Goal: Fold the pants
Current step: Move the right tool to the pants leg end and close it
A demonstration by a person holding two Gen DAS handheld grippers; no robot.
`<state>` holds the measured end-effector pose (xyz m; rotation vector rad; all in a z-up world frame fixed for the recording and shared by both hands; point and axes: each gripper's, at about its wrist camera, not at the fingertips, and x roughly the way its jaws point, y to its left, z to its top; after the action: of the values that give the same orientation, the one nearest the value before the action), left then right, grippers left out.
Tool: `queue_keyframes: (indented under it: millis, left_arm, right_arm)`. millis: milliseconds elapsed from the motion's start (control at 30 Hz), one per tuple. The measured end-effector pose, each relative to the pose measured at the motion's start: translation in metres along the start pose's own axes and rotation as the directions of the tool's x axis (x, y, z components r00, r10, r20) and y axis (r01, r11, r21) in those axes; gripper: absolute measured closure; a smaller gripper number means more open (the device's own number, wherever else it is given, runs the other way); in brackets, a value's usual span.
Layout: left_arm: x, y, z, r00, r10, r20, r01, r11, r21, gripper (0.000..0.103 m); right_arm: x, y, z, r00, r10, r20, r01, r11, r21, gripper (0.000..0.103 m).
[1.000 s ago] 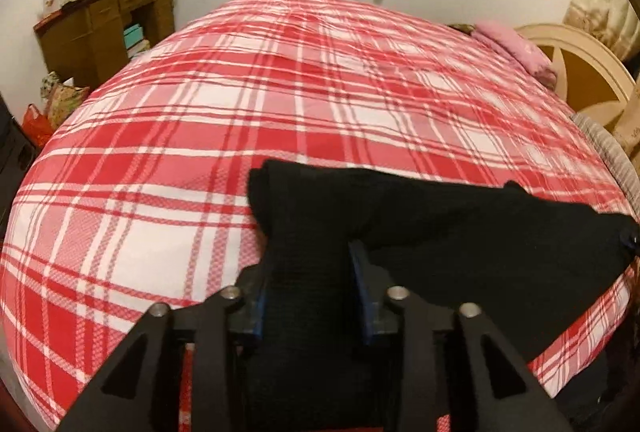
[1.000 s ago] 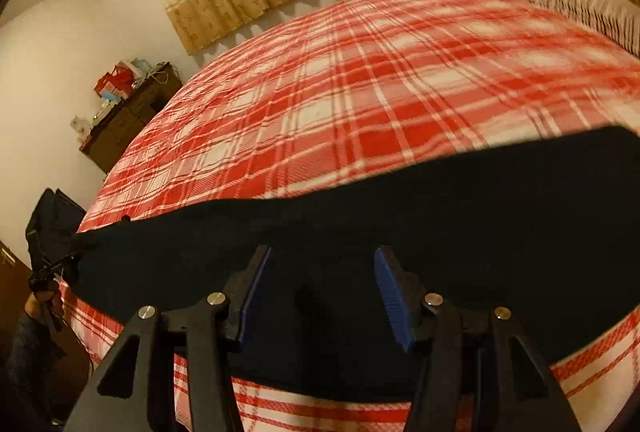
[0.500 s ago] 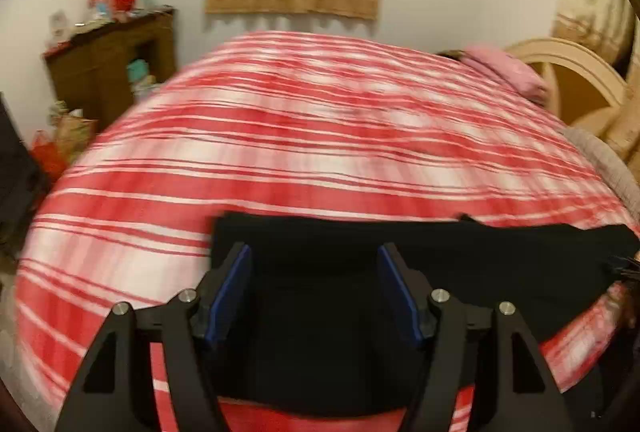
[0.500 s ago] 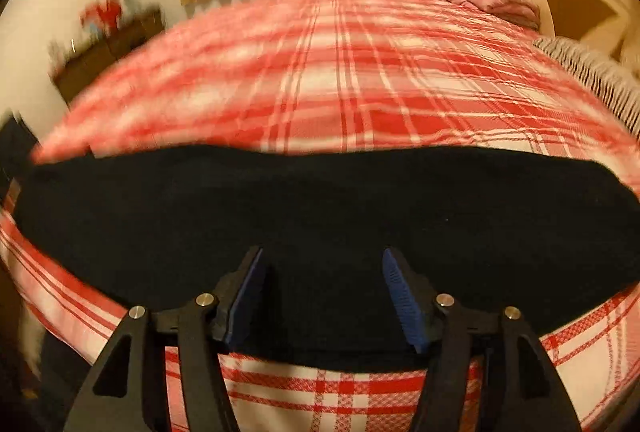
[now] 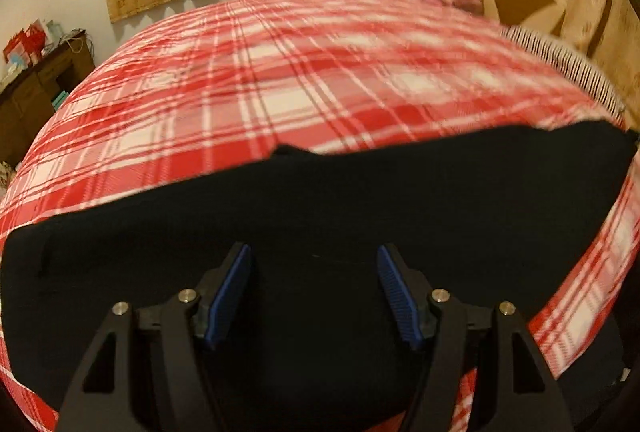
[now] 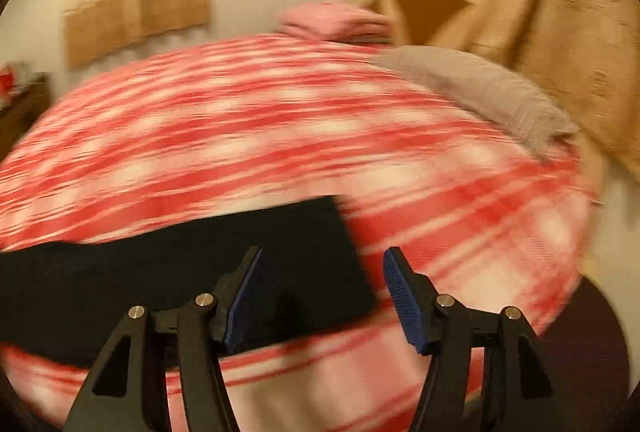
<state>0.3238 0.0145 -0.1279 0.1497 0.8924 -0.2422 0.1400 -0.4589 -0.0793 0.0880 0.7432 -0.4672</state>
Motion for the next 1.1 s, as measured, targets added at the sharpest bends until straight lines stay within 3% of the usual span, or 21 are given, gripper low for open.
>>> queue_keyframes:
  millis: [133, 467, 867, 1033, 1100]
  left_arm:
    - [0.000, -0.005, -0.002, 1.000, 0.019, 0.005, -0.019, 1.000, -0.003, 0.029]
    - [0.004, -0.007, 0.000, 1.000, 0.024, -0.018, -0.024, 0.999, -0.021, 0.025]
    - [0.006, -0.008, 0.000, 1.000, 0.019, -0.018, -0.020, 0.999, -0.037, 0.018]
    - [0.006, -0.008, -0.001, 1.000, 0.015, -0.013, -0.016, 0.999, -0.037, 0.017]
    - [0.005, -0.008, -0.001, 1.000, 0.013, -0.011, -0.014, 0.999, -0.038, 0.016]
  right_arm:
    - [0.034, -0.037, -0.006, 0.992, 0.070, -0.103, -0.058, 0.992, 0.109, 0.040]
    - [0.033, -0.017, -0.015, 0.995, 0.104, -0.010, -0.102, 0.990, 0.092, 0.040]
    - [0.035, -0.019, -0.017, 0.990, 0.143, -0.008, -0.142, 0.986, 0.090, 0.041]
    - [0.035, -0.018, -0.017, 0.991, 0.135, -0.009, -0.134, 0.988, 0.080, 0.051]
    - [0.035, -0.020, -0.017, 0.988, 0.153, -0.008, -0.151, 0.983, 0.101, 0.061]
